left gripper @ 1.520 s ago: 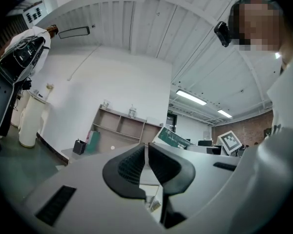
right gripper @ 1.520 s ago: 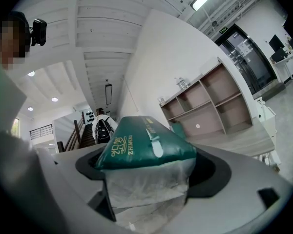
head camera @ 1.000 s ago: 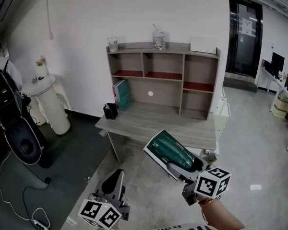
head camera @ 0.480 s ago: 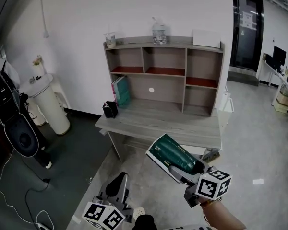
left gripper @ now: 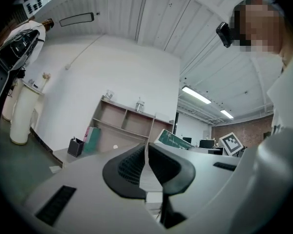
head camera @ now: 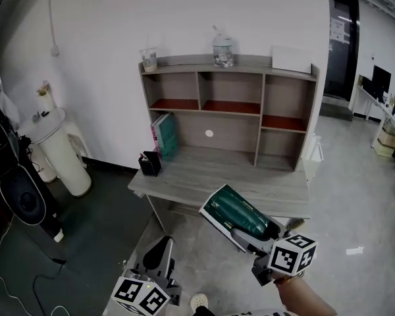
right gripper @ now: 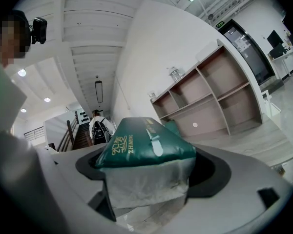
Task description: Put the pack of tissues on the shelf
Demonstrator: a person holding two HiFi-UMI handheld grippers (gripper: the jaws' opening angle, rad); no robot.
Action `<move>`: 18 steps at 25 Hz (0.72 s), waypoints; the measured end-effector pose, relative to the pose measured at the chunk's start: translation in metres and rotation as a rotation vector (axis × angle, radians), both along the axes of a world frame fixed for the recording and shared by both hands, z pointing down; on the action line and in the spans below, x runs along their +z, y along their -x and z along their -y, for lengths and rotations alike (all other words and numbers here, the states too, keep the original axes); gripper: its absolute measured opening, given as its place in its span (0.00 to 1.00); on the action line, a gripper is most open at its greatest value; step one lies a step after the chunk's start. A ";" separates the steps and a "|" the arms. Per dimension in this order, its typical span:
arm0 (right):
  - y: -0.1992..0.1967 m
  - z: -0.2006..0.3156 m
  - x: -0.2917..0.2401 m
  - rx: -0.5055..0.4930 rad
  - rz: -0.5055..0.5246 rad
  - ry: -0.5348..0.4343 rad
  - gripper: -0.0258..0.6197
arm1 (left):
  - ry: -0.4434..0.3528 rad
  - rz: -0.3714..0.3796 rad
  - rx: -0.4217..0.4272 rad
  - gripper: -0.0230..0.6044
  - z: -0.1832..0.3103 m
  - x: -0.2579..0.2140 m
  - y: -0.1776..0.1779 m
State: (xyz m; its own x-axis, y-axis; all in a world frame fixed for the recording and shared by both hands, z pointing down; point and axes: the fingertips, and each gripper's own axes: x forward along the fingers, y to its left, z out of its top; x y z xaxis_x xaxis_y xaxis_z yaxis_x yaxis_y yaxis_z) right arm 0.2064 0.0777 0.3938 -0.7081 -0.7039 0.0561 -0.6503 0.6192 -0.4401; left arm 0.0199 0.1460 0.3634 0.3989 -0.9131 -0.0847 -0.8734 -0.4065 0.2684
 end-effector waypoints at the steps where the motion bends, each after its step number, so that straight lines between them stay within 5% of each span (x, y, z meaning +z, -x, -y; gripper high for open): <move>1: 0.005 0.008 -0.002 0.000 0.000 -0.002 0.76 | 0.003 -0.001 0.004 0.09 0.009 -0.002 0.005; 18: 0.094 0.134 -0.040 0.057 0.021 -0.053 0.76 | -0.049 0.007 0.046 0.09 0.143 -0.034 0.101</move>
